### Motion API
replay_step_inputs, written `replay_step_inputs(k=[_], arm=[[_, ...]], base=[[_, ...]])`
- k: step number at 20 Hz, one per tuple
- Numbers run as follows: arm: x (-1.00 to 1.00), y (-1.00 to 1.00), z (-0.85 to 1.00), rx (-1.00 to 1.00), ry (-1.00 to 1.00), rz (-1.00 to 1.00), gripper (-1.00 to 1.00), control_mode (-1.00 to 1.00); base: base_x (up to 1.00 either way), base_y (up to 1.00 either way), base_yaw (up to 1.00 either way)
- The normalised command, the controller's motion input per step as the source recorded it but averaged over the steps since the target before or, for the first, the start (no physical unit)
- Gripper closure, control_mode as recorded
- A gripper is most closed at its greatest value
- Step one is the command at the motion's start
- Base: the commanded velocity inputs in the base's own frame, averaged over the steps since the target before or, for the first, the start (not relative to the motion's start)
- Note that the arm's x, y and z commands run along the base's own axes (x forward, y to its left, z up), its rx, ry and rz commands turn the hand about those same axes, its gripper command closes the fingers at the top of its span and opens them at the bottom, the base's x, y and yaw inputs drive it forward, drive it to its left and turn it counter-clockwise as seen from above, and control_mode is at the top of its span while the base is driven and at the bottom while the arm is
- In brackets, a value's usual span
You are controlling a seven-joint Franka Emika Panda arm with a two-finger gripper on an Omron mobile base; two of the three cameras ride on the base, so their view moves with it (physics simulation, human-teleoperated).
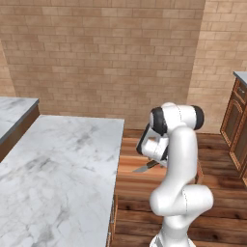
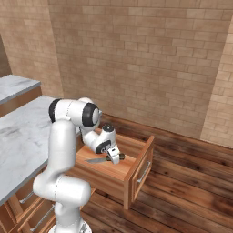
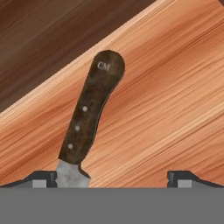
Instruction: Pick up the knife from the drawer and place it on the cutting board. Then place the meat from the plate to the cutting board.
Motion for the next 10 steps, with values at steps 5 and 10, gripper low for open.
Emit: replay_step_inputs(k=[5, 10], arm=[[0.19, 0.00, -0.24, 0.00, -0.01, 0.00, -1.00, -1.00], [0.23, 0.00, -0.23, 0.00, 0.00, 0.00, -1.00, -1.00]], base=[[0.00, 0.00, 0.00], [0.00, 0.00, 0.00]])
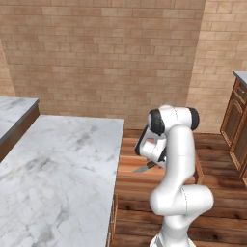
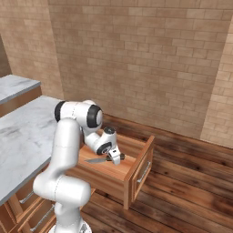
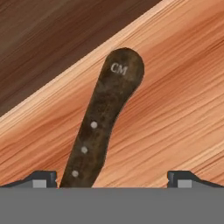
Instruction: Pick up the knife from the drawer and place it on the cutting board. Then place the meat from the plate to the cutting board.
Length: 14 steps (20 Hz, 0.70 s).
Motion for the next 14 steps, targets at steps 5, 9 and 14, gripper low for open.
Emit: replay_step_inputs(k=[5, 9, 14], arm=[[0.23, 0.00, -0.21, 0.00, 0.00, 0.00, -1.00, -1.00], [0.26, 0.13, -0.19, 0.00, 0.00, 0.00, -1.00, -1.00], [0.27, 0.11, -0.18, 0.00, 0.00, 0.00, -1.00, -1.00]], base=[[0.00, 0.00, 0.00], [0.00, 0.00, 0.00], [0.00, 0.00, 0.00]])
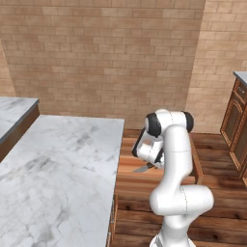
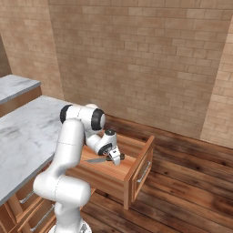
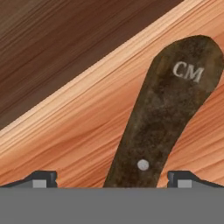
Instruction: Pick up the knife from the drawer and place it on the cutting board. Then place the meat from the plate to the cutting board.
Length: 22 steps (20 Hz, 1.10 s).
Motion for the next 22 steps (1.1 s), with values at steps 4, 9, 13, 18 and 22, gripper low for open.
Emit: replay_step_inputs(k=[4, 9, 13, 18, 22], arm=[[0.19, 0.08, -0.25, 0.00, 0.00, 0.00, 1.00, -1.00], [0.25, 0.11, -0.32, 0.00, 0.00, 0.00, 1.00, -1.00], [0.08, 0.00, -0.21, 0.00, 0.00, 0.00, 1.00, -1.00], [0.00, 0.00, -0.05, 0.00, 0.00, -0.06, 1.00, -1.00], [0.00, -0.02, 0.00, 0.00, 0.00, -0.18, 1.00, -1.00]], base=[[0.00, 0.00, 0.00], [0.00, 0.00, 0.00], [0.00, 0.00, 0.00], [0.00, 0.00, 0.00], [0.00, 0.00, 0.00]])
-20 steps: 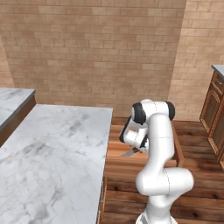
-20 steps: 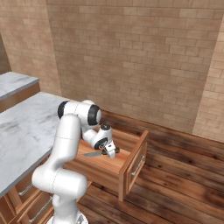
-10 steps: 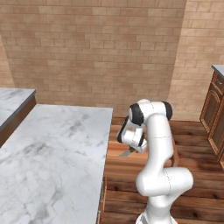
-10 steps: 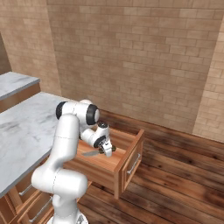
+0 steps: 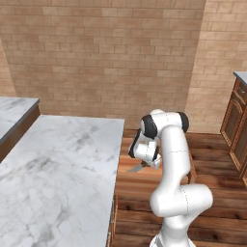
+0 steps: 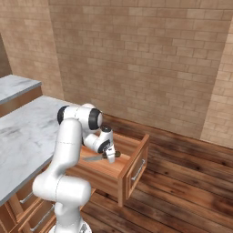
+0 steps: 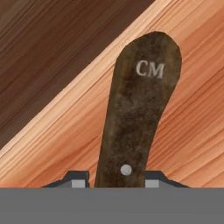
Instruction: Pick up the knife from the drawer and place it on the cutting board. Then place the meat from the plate to the cutting board.
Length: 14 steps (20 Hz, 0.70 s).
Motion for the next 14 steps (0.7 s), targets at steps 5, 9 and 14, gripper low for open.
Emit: replay_step_inputs(k=[5, 9, 14], arm=[[0.00, -0.01, 0.03, 0.00, 0.00, -0.23, 1.00, -1.00], [0.00, -0.10, 0.42, 0.00, 0.05, -0.22, 1.00, -1.00], [-0.02, -0.44, 0.77, 0.00, 0.16, -0.02, 1.00, -1.00]], base=[[0.00, 0.00, 0.00], [0.00, 0.00, 0.00], [0.00, 0.00, 0.00]])
